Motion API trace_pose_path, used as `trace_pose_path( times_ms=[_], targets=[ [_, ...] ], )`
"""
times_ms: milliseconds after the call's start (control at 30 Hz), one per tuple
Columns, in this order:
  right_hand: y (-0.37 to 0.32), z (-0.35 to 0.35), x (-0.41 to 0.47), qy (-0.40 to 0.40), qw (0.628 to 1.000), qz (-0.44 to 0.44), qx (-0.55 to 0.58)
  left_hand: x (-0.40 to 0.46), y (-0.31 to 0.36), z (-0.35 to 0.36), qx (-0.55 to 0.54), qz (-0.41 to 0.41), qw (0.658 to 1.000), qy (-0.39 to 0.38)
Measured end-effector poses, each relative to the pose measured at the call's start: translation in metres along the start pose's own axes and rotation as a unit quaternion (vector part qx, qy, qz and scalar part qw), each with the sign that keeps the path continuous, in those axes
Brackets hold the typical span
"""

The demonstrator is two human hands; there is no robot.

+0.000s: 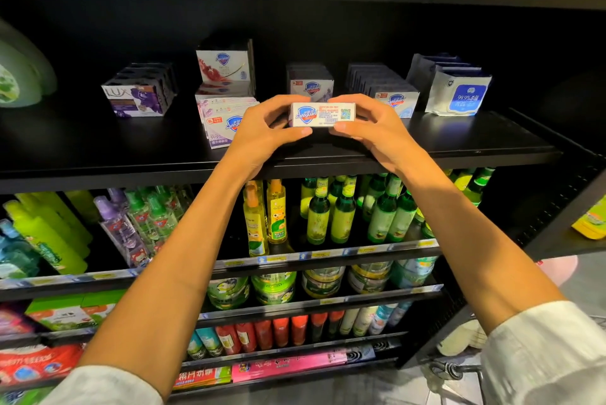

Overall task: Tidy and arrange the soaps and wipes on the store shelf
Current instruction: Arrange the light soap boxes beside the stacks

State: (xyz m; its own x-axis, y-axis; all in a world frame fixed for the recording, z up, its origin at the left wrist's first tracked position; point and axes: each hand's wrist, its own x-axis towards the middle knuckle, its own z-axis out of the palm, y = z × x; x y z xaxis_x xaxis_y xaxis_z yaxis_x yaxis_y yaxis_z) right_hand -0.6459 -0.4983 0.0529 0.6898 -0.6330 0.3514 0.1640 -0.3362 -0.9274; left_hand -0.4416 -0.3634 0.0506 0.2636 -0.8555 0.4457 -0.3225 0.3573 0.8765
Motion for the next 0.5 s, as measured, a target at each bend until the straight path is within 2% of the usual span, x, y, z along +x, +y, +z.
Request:
trace_pose_path(
  times_ms=[300, 500],
  targets=[
    [0.0004, -0.0019, 0.0008, 0.011, 1.000, -0.014, -0.006, -0.0008, 0.0039, 0.0048, -0.011, -0.023, 0.999, 0.029],
    [0.0016, -0.0001, 0.0005, 0.047, 0.999, -0.007, 0.009, -0.0019, 0.0082, 0.0068, 0.008, -0.025, 1.000, 0.010]
  ],
)
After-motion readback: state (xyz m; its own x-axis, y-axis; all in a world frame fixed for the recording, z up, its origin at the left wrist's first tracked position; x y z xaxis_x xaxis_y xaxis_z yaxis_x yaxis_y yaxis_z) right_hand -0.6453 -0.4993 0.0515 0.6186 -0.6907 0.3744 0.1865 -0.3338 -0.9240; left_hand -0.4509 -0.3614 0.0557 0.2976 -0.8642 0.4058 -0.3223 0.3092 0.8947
